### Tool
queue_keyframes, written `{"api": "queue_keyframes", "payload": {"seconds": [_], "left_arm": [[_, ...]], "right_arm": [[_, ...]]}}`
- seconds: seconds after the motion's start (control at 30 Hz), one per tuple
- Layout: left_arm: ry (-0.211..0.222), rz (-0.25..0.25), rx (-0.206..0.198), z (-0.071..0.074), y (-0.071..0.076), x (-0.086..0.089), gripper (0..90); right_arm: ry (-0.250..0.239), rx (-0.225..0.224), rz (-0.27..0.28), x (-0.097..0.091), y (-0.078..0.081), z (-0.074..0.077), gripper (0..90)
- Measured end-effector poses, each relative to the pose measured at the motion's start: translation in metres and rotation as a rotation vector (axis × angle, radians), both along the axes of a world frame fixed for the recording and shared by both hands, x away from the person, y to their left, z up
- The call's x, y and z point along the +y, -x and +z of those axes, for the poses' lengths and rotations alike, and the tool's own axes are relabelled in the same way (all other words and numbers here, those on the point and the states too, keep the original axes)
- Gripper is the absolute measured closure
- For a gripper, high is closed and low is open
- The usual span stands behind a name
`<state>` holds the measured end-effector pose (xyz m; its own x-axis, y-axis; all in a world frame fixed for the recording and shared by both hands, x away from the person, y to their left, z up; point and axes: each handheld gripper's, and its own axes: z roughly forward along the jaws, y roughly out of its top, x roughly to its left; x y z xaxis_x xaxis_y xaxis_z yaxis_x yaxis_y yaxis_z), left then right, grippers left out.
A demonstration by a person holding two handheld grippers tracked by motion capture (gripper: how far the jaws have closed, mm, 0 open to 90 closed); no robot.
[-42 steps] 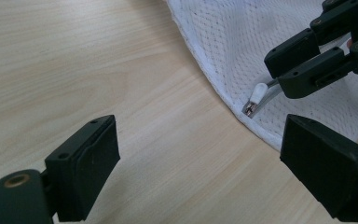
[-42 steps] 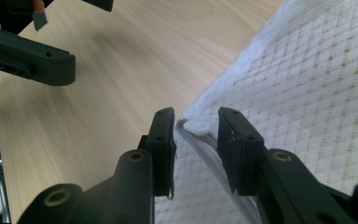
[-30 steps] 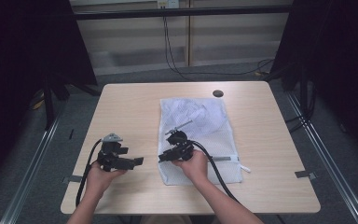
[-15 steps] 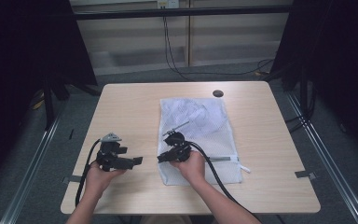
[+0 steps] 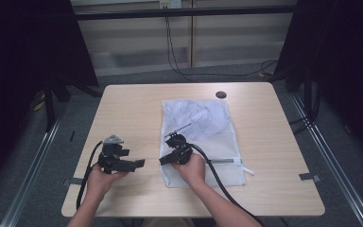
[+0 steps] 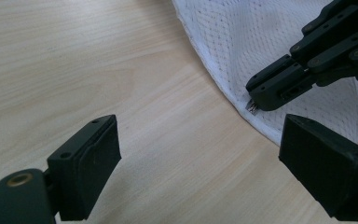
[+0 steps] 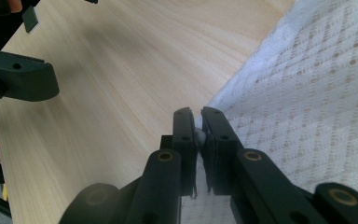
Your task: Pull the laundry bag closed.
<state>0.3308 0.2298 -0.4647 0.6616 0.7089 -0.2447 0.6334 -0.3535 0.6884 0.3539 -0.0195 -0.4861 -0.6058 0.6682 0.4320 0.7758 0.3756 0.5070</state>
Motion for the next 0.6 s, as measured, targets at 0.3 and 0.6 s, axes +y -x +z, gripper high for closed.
{"api": "queue_keyframes", "payload": {"seconds": [0.3,0.6], "left_arm": [[0.017,-0.021,0.014,0.000,0.000,-0.004,13.1],[0.072,-0.045,0.045,0.001,0.001,-0.011,14.5]], "right_arm": [[-0.041,0.001,-0.013,-0.006,0.002,0.012,86.4],[-0.054,-0.008,-0.015,-0.010,0.003,0.018,86.8]]}}
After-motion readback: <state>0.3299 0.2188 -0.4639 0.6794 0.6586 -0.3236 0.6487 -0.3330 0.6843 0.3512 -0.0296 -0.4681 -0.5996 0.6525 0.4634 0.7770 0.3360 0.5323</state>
